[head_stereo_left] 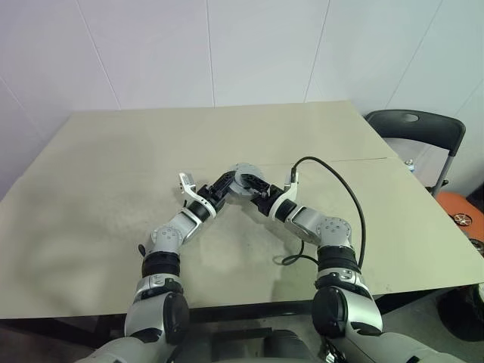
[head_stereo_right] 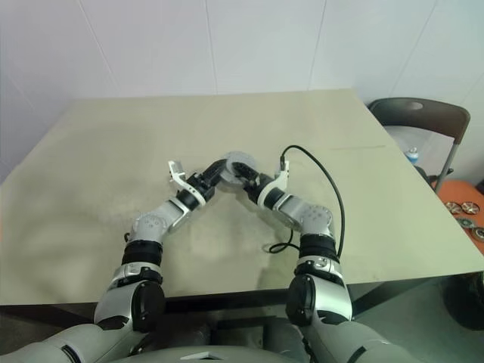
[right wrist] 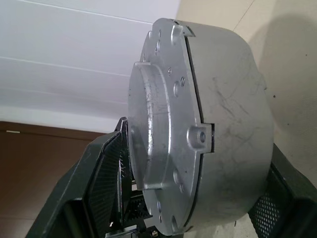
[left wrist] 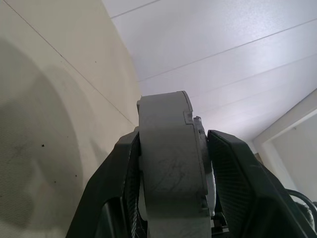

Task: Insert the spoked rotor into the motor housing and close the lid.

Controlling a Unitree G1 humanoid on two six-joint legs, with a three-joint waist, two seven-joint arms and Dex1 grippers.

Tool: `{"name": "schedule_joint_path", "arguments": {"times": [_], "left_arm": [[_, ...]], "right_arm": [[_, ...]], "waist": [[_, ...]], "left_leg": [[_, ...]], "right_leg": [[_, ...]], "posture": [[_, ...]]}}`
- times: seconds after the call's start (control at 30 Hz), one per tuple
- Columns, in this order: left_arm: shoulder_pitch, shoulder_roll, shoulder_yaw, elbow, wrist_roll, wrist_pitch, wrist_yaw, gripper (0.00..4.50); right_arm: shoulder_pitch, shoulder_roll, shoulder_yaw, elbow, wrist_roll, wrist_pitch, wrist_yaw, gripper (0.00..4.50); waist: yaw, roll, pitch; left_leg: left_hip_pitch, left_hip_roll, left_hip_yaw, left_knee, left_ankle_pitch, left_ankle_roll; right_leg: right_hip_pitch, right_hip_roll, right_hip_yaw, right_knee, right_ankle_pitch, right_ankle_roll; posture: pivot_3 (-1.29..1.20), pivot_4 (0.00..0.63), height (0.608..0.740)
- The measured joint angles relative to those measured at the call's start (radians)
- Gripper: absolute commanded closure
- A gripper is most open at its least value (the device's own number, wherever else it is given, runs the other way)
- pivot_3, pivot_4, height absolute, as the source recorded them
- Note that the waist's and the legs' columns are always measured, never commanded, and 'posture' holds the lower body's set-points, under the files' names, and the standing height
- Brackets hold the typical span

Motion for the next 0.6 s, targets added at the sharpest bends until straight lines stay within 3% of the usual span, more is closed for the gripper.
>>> {"name": "schedule_joint_path", "arguments": {"times": [0.1, 0.3, 0.57, 0.6], "left_arm": [[0.0, 0.0, 0.0, 0.0, 0.0, 0.0, 0.0, 2.47], [0.0, 0.0, 0.02, 0.005, -0.02, -0.001, -0.01, 2.47], [-0.001, -0.003, 0.028, 0.006, -0.026, 0.005, -0.014, 2.47], [-0.001, -0.004, 0.028, 0.006, -0.025, 0.007, -0.014, 2.47]], "right_arm": [[0.0, 0.0, 0.003, 0.0, 0.0, 0.0, 0.0, 1.03], [0.001, 0.001, -0.001, -0.002, 0.022, -0.002, 0.024, 2.22], [0.006, 0.0, 0.0, -0.011, 0.027, -0.002, 0.031, 2.25], [0.007, -0.001, 0.0, -0.012, 0.027, -0.001, 0.031, 1.91]], "waist": [[0.0, 0.0, 0.0], [0.0, 0.0, 0.0], [0.0, 0.0, 0.0], [0.0, 0.0, 0.0]], "left_leg": [[0.0, 0.0, 0.0, 0.0, 0.0, 0.0], [0.0, 0.0, 0.0, 0.0, 0.0, 0.0], [0.0, 0.0, 0.0, 0.001, 0.0, 0.0], [0.0, 0.0, 0.0, 0.0, 0.0, 0.0]], "right_leg": [[0.0, 0.0, 0.0, 0.0, 0.0, 0.0], [0.0, 0.0, 0.0, 0.0, 0.0, 0.0], [0.0, 0.0, 0.0, 0.001, 0.0, 0.0], [0.0, 0.0, 0.0, 0.001, 0.0, 0.0]], "posture": [[0.0, 0.0, 0.74], [0.0, 0.0, 0.74], [0.0, 0.0, 0.74], [0.0, 0.0, 0.74]]}}
